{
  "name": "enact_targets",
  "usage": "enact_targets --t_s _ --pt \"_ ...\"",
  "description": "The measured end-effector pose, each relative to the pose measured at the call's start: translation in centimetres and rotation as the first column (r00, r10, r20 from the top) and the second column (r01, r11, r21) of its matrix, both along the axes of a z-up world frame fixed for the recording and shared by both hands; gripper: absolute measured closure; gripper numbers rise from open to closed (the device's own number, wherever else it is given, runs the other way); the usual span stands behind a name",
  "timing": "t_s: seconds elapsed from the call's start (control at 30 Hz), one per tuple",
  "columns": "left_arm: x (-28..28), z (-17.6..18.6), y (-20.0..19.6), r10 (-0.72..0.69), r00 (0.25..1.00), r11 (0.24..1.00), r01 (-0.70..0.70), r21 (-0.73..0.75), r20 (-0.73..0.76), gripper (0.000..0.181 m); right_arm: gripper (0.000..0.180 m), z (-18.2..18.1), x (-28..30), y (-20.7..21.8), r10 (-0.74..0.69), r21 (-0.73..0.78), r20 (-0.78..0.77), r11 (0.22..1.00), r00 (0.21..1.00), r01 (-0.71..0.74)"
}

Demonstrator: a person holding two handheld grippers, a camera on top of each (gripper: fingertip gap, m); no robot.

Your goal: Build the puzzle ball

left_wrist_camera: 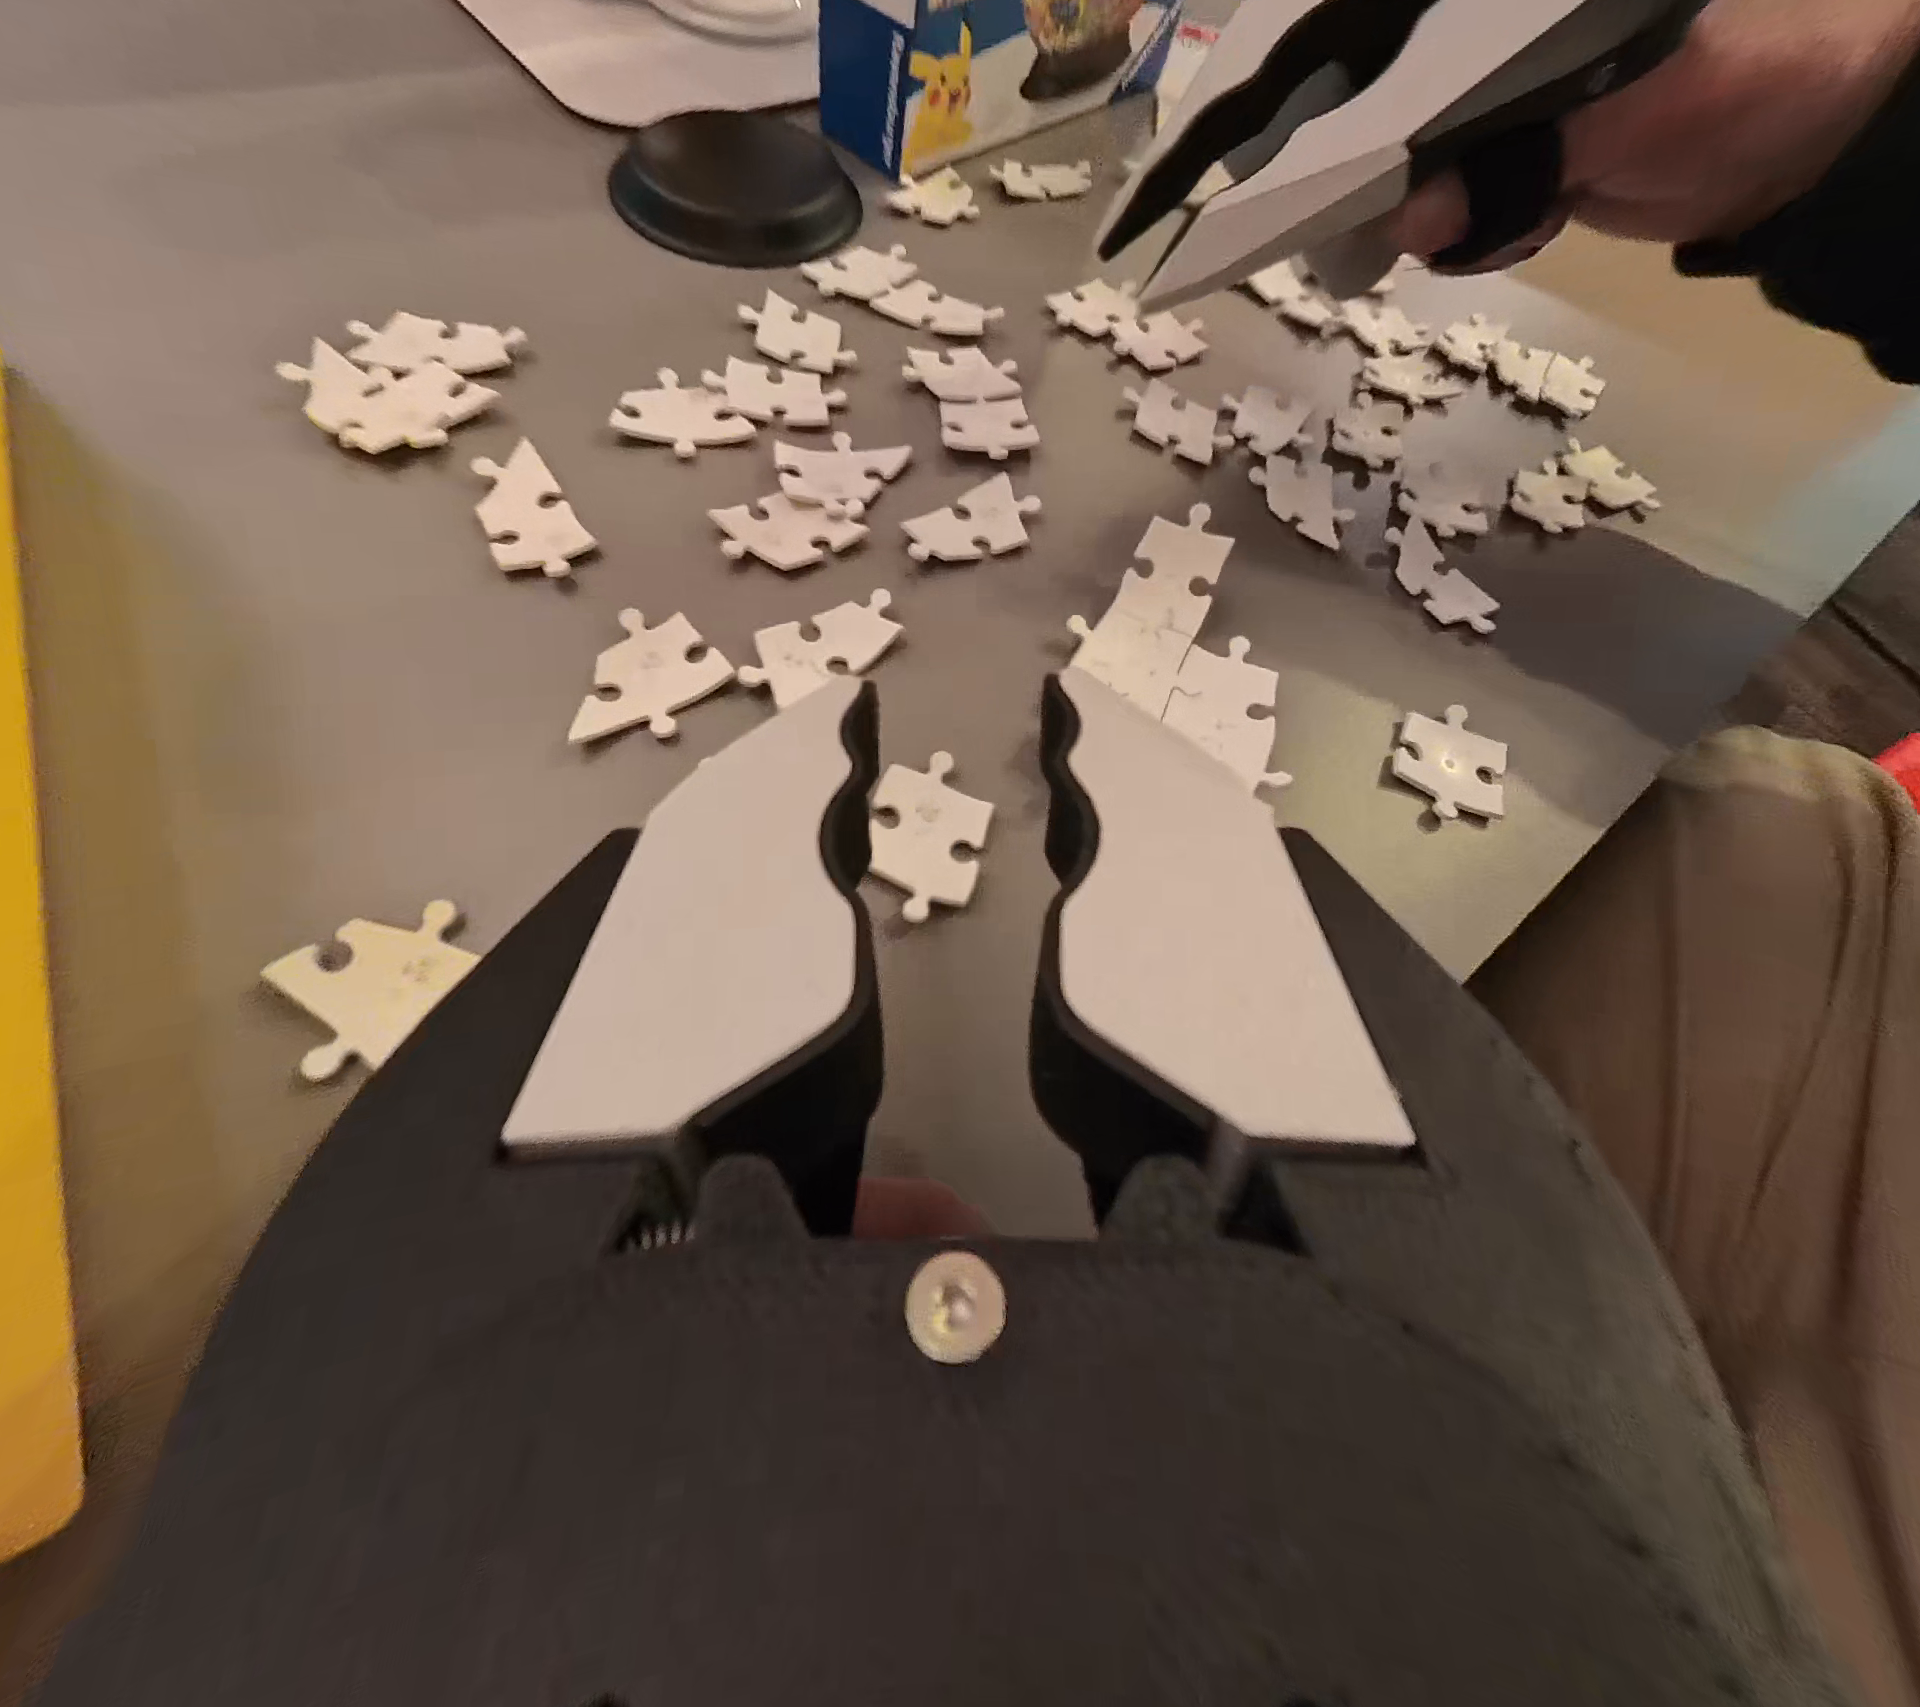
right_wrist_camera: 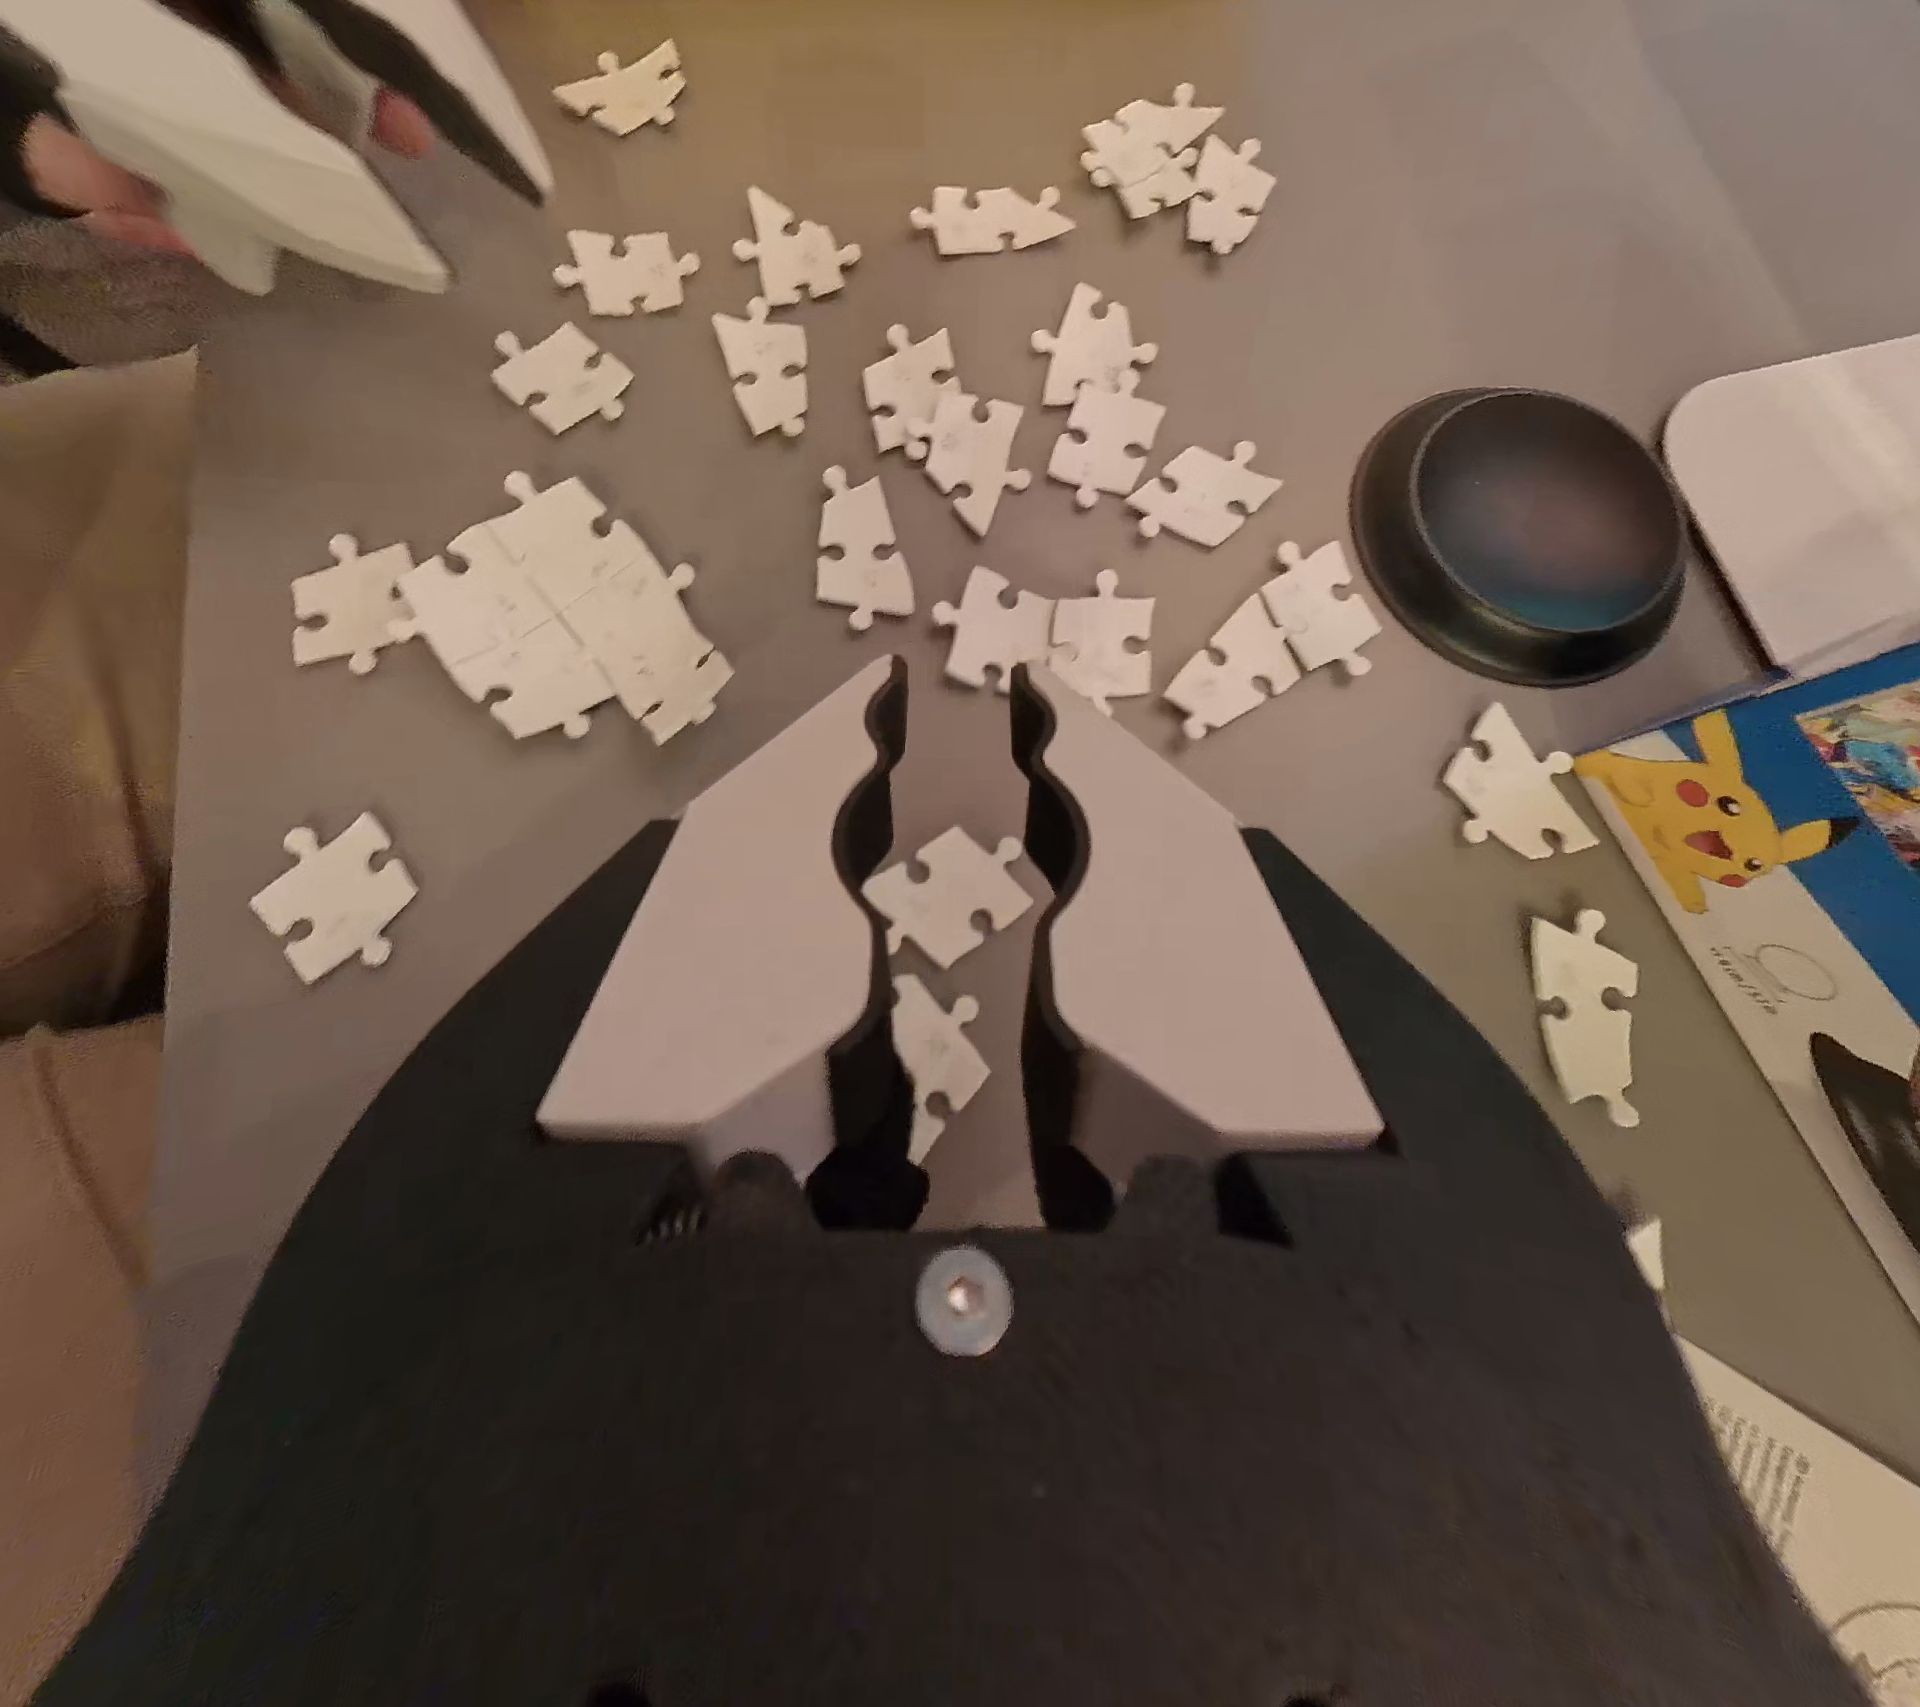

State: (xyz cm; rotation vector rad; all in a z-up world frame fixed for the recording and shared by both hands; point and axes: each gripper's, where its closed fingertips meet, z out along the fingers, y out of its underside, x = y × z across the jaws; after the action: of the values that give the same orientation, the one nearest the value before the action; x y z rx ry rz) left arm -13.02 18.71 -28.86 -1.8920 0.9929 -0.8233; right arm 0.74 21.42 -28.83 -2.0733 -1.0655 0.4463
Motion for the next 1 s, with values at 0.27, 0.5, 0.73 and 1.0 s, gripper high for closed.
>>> enact_targets --t_s 0.27,0.5,0.73,1.0 --pt "1.6 0.0 0.9 -0.011 1.0 1.0 0.011 -0.003 0.005 0.152 0.169 0.6 1.5 -1.9 0.012 -0.008 -0.007 1.0 1.0 -0.012" --pt "2.0 1.1 1.9 0.013 0.996 1.0 -0.011 -0.028 0.092 0.153 0.173 2.8 5.6 -1.6 -0.101 0.009 -0.102 0.995 0.99 0.102" --pt "2.4 1.0 2.5 0.011 0.995 0.999 -0.006 -0.052 0.094 0.152 0.17 1.3 7.0 -2.3 -0.119 -0.032 -0.058 0.993 0.991 0.118" --pt "2.7 -0.4 2.2 -0.029 0.999 0.995 0.032 -0.097 0.033 0.151 0.168 0.3 7.3 -2.7 -0.116 -0.052 -0.026 0.992 0.993 0.115"
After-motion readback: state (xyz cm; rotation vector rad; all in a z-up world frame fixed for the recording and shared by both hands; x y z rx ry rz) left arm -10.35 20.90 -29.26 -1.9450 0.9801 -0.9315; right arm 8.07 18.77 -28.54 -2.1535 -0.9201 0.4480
